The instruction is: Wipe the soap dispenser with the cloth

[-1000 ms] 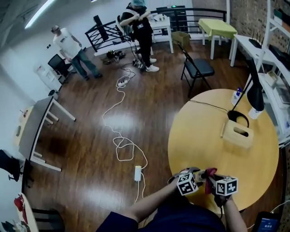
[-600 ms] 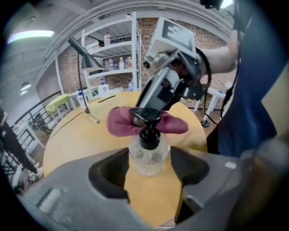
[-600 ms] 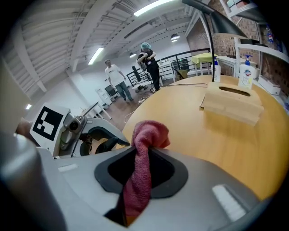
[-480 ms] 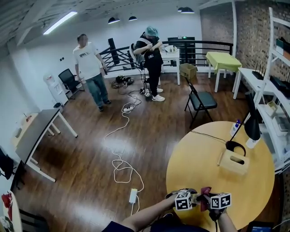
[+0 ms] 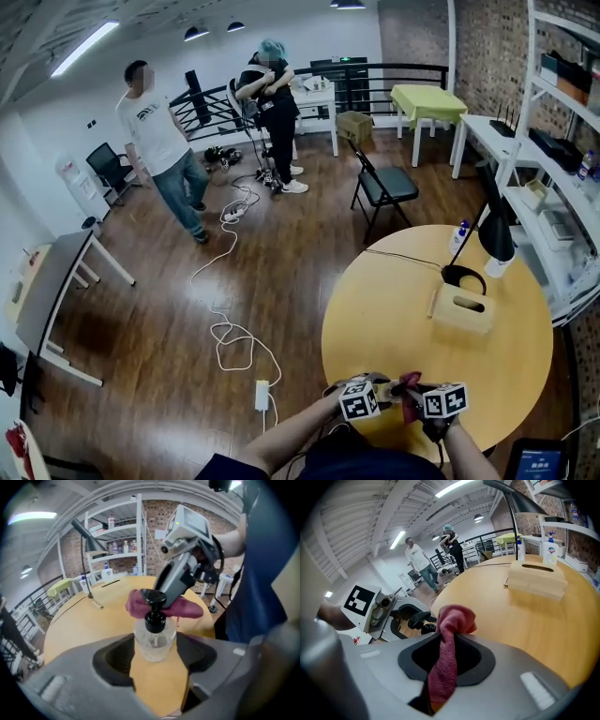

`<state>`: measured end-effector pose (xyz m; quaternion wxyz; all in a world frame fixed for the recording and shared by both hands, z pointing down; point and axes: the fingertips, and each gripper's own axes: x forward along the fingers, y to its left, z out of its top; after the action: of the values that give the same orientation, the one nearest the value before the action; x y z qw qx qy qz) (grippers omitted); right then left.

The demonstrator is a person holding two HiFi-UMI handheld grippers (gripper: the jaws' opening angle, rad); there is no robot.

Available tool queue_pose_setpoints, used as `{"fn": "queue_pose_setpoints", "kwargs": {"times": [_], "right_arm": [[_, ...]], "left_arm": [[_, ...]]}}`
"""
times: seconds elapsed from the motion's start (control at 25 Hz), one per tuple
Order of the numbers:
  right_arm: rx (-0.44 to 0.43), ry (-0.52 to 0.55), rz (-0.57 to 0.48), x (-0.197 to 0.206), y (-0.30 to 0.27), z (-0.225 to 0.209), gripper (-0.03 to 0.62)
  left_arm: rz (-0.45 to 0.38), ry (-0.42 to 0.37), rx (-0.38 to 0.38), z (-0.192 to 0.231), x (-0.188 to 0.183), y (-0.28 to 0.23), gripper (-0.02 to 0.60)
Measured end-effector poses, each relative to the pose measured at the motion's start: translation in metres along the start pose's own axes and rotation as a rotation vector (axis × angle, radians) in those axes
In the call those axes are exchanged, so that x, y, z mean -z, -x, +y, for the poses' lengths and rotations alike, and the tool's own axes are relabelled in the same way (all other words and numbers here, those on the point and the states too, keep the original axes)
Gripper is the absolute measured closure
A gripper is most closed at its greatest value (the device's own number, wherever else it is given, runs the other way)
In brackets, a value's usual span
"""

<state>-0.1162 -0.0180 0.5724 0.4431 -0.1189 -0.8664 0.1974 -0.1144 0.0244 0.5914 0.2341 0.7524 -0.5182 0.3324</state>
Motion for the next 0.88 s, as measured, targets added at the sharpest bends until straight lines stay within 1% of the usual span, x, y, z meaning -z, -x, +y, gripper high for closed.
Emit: {"fn": "queue_pose_setpoints", "kwargs": {"times": [0.08,0.12,0.16,0.2,0.28,0.36,0.4,0.44,0.52,0.56,0.68,0.72,0.8,0.84,0.88], "right_arm": [[-0.018,-0.009,-0.013,-0.010,-0.004,-0.002,0.510],[-0.024,-0.018,-0.018,-0.012,-0.004,-0.002,0.510],[-0.025,-0.028,-0.023,-0.012,-0.003,-0.001,0.510],[-0.021,-0.036,-0.029,-0.011,-0.001,0.000,0.511],[-0.014,-0.048,-0.037,-0.006,0.003,0.005,0.513],[-0.007,-0.054,-0.031,0.003,0.007,0.011,0.513],[-0.004,-0.054,-0.025,0.007,0.010,0.012,0.513],[-0.002,-0.053,-0.020,0.011,0.012,0.013,0.513],[0.003,-0.051,-0.017,0.012,0.015,0.013,0.511],[0.005,-0.050,-0.022,0.008,0.014,0.010,0.511],[0.002,-0.040,-0.033,-0.008,0.009,0.004,0.511],[-0.005,-0.035,-0.028,-0.010,0.007,0.003,0.511],[-0.028,-0.054,-0.032,-0.010,0.006,0.001,0.510],[-0.039,-0.075,-0.042,-0.008,0.007,0.000,0.511],[-0.046,-0.095,-0.056,-0.006,0.007,0.000,0.511]], "left_arm": [[0.015,-0.059,0.056,0.003,0.000,0.001,0.298],[0.024,-0.071,0.069,0.004,-0.001,0.002,0.296],[0.033,-0.067,0.067,0.005,-0.002,0.003,0.293],[0.041,-0.048,0.048,0.006,-0.003,0.004,0.288],[0.042,0.021,-0.023,0.007,-0.003,0.009,0.255],[0.017,0.102,-0.079,0.003,-0.007,0.013,0.254],[0.002,0.131,-0.093,-0.001,-0.010,0.013,0.256],[-0.009,0.141,-0.103,-0.004,-0.012,0.012,0.278],[-0.019,0.108,-0.104,-0.007,-0.014,0.009,0.296],[-0.020,0.079,-0.087,-0.007,-0.015,0.008,0.298],[-0.021,-0.018,0.005,-0.010,-0.016,0.007,0.301],[-0.021,-0.039,0.034,-0.009,-0.016,0.006,0.298],[-0.005,-0.039,0.061,-0.007,-0.016,0.005,0.293],[0.009,-0.017,0.049,-0.006,-0.015,0.005,0.286],[0.022,0.019,0.023,-0.004,-0.014,0.006,0.261]]}}
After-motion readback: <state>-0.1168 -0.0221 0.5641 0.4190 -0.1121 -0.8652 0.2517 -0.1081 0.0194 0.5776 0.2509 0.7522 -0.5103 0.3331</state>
